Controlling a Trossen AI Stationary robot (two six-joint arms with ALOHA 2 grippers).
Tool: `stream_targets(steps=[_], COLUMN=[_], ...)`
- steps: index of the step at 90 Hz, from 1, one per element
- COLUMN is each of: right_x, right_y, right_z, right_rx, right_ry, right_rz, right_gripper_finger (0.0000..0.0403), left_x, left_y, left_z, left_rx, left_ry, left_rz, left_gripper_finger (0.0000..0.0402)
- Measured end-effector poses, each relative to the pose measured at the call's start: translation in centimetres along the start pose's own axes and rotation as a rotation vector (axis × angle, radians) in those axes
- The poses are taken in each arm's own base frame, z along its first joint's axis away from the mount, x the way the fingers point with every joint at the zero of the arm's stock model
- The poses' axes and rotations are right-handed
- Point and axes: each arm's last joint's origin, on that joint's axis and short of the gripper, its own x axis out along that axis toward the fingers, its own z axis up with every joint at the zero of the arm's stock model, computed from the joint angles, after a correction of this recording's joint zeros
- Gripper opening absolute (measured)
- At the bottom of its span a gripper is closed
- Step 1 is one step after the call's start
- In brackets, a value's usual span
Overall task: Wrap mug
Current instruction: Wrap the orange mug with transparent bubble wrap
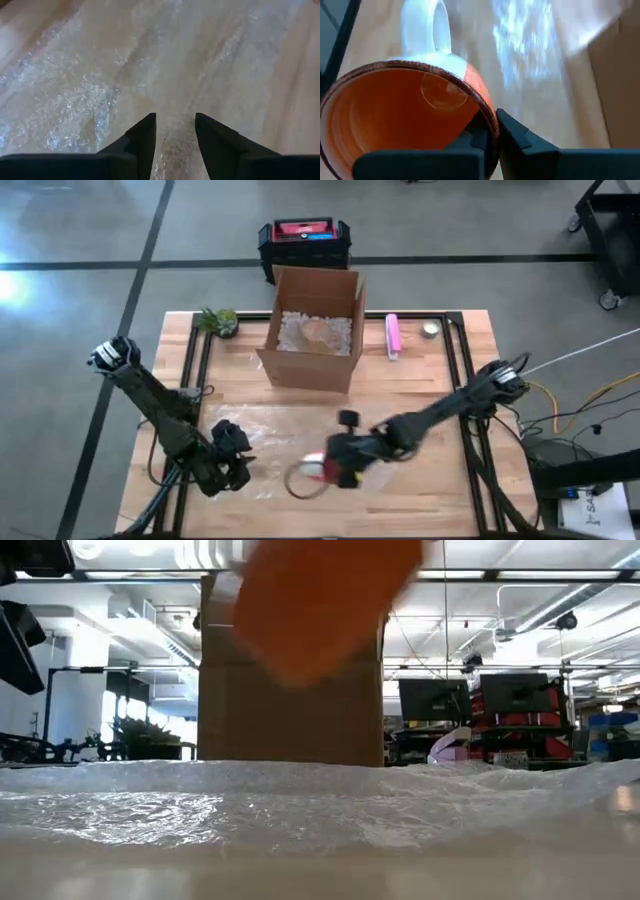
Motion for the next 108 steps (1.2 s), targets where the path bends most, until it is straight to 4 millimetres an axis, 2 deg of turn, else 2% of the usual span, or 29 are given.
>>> stream_targets(steps=[14,30,43,55,75,90,98,108], right_x=[3.9,7.4,8.8,9.7,9.0,7.4,5.9,4.3], right_y=[-2.2,-3.5,-3.9,-3.8,-3.9,-4.9,-4.9,-3.8], right_z=[1.4,1.6,2.0,2.5,4.2,6.0,6.3,5.2], right_rx=[0.044,0.079,0.086,0.098,0.097,0.048,0.024,-0.005], right_ry=[0.039,0.162,0.209,0.197,0.143,0.163,0.245,0.426], right_rz=[-0.048,-0.044,-0.059,-0.062,-0.050,-0.066,-0.064,0.025], right_gripper_finger=[0.0003,0.0003,0.0006,0.0032,0.0118,0.0175,0.0193,0.0205], left_x=[0.0,0.0,0.0,0.0,0.0,0.0,0.0,0.0], left_y=[-0.2,-0.3,-0.4,-0.4,-0.4,-0.5,-0.5,-0.6], left_z=[0.1,0.1,0.1,0.1,0.2,0.2,0.2,0.2], left_rx=[-0.008,0.004,0.004,0.003,-0.003,-0.006,-0.008,-0.010], left_ry=[-0.009,-0.015,-0.018,-0.018,-0.033,-0.038,-0.038,-0.039], left_rz=[-0.021,-0.031,-0.032,-0.033,-0.038,-0.043,-0.047,-0.049], left_gripper_finger=[0.0108,0.0100,0.0104,0.0110,0.0118,0.0117,0.0112,0.0105])
